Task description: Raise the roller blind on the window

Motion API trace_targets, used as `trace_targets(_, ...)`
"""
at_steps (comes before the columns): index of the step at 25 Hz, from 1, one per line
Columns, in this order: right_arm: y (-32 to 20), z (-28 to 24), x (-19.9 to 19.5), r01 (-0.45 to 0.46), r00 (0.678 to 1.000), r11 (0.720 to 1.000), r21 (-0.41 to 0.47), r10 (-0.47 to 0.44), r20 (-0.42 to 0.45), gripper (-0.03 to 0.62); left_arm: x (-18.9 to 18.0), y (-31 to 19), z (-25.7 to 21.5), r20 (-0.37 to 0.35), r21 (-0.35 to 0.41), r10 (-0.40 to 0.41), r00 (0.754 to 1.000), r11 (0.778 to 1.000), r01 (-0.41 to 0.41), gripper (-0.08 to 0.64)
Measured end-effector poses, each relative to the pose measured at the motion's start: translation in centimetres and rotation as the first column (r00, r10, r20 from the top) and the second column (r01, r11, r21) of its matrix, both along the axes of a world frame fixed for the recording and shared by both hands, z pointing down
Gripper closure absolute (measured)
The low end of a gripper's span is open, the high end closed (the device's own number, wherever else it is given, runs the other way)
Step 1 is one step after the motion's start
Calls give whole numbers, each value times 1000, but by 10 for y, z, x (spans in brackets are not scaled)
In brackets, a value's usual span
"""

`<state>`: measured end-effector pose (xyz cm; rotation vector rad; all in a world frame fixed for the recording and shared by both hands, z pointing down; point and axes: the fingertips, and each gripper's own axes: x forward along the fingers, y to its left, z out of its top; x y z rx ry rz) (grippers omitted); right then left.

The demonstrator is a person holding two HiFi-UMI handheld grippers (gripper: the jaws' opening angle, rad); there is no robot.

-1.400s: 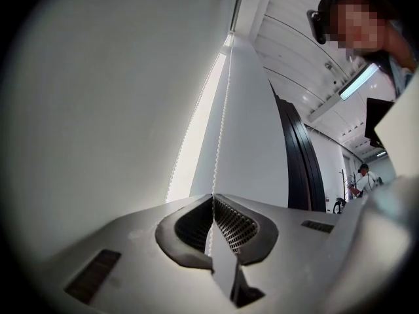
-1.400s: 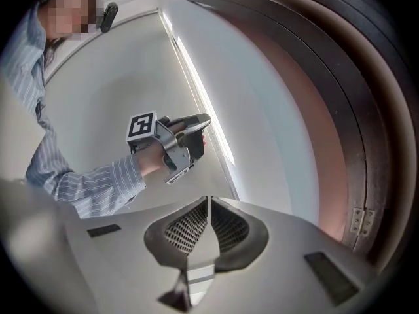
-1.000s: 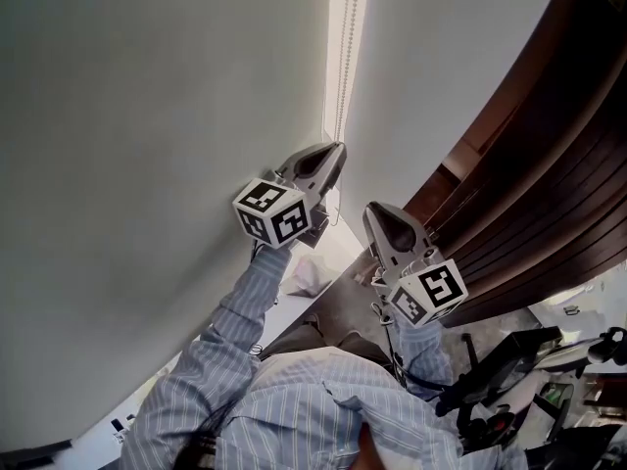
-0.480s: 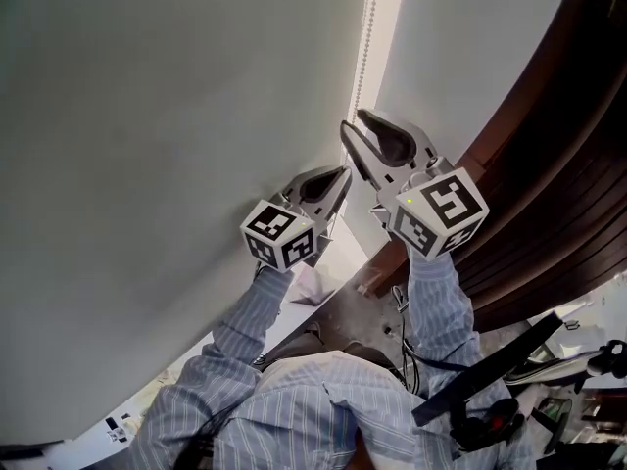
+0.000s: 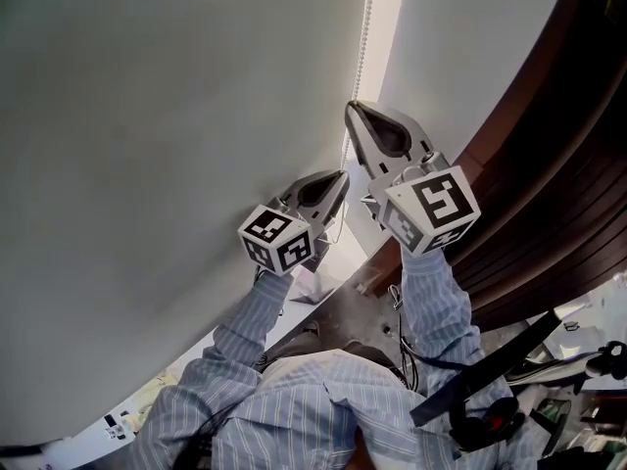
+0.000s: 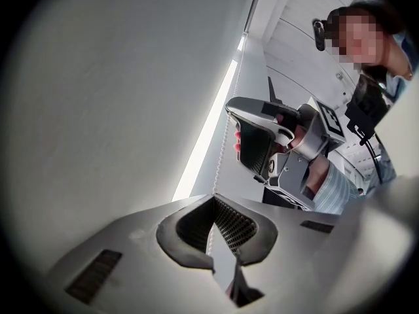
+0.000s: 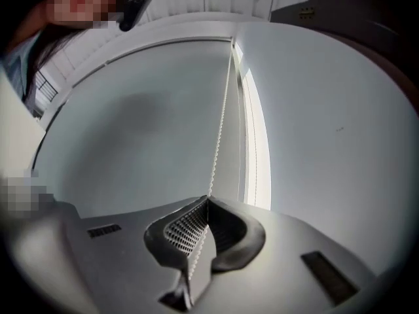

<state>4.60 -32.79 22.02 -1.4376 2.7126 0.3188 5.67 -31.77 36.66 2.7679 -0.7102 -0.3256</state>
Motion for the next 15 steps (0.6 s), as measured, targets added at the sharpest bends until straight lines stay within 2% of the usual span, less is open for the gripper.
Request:
trace_targets(3, 5, 9, 0, -19, 999, 1000, 3, 19, 25, 586, -3, 1, 10, -29, -28, -10, 1000, 1000, 9, 555)
trace_targets(5, 1, 21, -1, -45, 999, 999, -10, 45, 5, 586, -3, 0, 21, -35, -71, 2, 999, 997, -4, 555)
trace_targets(7, -3, 42, 1, -74, 997, 997, -37, 73, -32, 586, 1, 1, 40, -4, -105, 2, 1000, 994, -3, 555)
trace_targets(10, 0, 84, 10, -89, 996, 991, -104, 86, -36, 588, 7, 7, 80, 51, -174, -2, 999, 985, 11, 555)
trace_targets(15, 14, 137, 19, -155, 987, 971, -180, 146, -64, 588, 15, 17, 144, 109, -317, 23, 994, 948, 13, 555)
